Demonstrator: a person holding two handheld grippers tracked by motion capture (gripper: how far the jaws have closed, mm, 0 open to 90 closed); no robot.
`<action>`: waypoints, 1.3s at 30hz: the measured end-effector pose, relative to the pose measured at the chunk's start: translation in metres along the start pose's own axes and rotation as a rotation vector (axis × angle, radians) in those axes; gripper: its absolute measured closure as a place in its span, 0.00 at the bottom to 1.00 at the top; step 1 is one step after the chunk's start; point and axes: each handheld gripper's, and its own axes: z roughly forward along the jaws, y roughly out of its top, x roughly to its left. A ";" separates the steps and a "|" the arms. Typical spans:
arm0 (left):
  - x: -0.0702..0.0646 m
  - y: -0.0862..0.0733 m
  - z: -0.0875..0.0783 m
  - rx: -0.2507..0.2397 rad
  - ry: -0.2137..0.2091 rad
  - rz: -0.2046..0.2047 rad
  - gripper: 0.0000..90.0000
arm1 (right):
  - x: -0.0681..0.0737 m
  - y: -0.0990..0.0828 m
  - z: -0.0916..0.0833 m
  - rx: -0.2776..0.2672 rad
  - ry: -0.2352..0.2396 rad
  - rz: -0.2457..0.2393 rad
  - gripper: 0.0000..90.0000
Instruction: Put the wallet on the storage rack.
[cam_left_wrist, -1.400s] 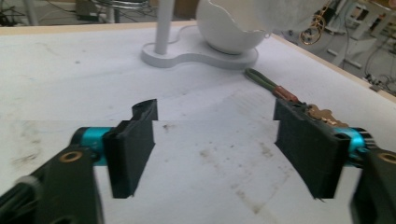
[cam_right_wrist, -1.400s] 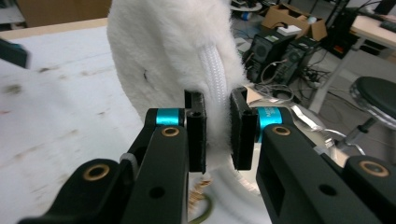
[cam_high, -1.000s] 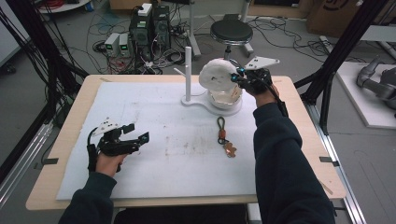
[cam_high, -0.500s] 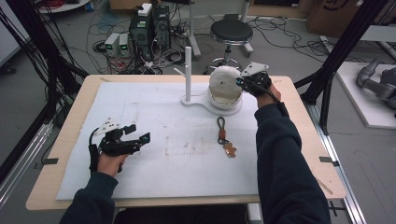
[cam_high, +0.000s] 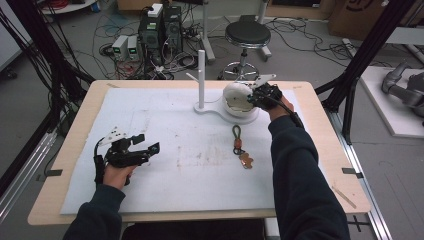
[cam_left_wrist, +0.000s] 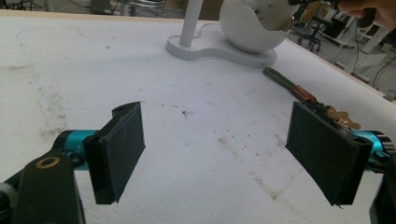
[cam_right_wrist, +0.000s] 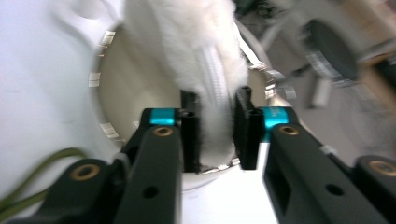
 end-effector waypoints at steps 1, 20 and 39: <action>0.000 0.000 0.000 -0.002 0.001 0.002 0.21 | -0.002 -0.002 -0.004 -0.013 0.015 0.050 0.57; 0.002 0.003 -0.008 -0.021 0.062 0.026 0.21 | 0.028 -0.098 -0.091 -0.193 0.143 0.439 0.27; 0.004 0.000 -0.012 -0.021 0.063 0.012 0.21 | 0.069 -0.117 -0.083 -0.161 0.128 0.389 0.26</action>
